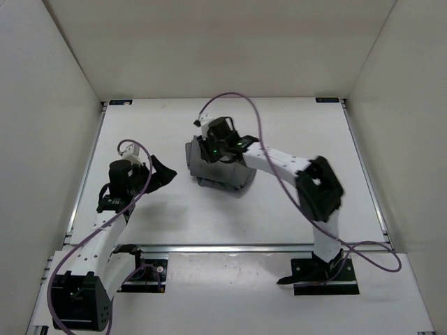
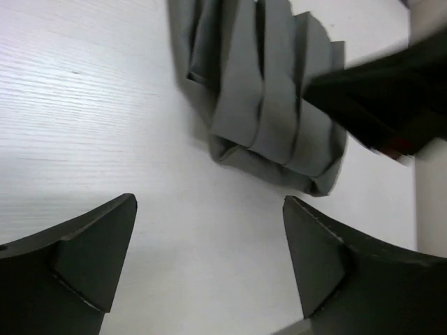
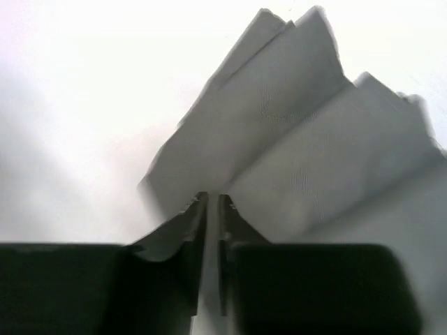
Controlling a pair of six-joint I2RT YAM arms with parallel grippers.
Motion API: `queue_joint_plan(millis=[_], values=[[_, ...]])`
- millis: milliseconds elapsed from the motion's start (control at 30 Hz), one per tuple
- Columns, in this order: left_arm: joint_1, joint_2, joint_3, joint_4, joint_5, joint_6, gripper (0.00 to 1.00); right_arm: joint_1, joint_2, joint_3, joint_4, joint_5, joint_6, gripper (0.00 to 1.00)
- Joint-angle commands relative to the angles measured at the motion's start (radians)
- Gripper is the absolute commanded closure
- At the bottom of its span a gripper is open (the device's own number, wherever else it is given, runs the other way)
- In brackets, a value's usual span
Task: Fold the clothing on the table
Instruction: Fold the skirt
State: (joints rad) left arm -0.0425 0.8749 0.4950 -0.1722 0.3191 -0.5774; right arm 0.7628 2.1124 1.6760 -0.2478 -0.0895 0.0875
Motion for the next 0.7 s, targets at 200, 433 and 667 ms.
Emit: queue_joint_plan(millis=[200, 433, 667], values=[[-0.042, -0.08, -0.001, 0.04, 0.189, 0.048, 0.02, -0.216, -0.888, -0.757, 0.424, -0.154, 0.104, 0.84], [-0.108, -0.086, 0.03, -0.032, 0.192, 0.122, 0.01, -0.326, -1.028, -0.91, 0.419, -0.26, 0.08, 0.97], [-0.198, -0.018, 0.157, -0.282, 0.029, 0.24, 0.01, -0.295, -1.04, -0.949, 0.501, -0.295, 0.074, 0.91]])
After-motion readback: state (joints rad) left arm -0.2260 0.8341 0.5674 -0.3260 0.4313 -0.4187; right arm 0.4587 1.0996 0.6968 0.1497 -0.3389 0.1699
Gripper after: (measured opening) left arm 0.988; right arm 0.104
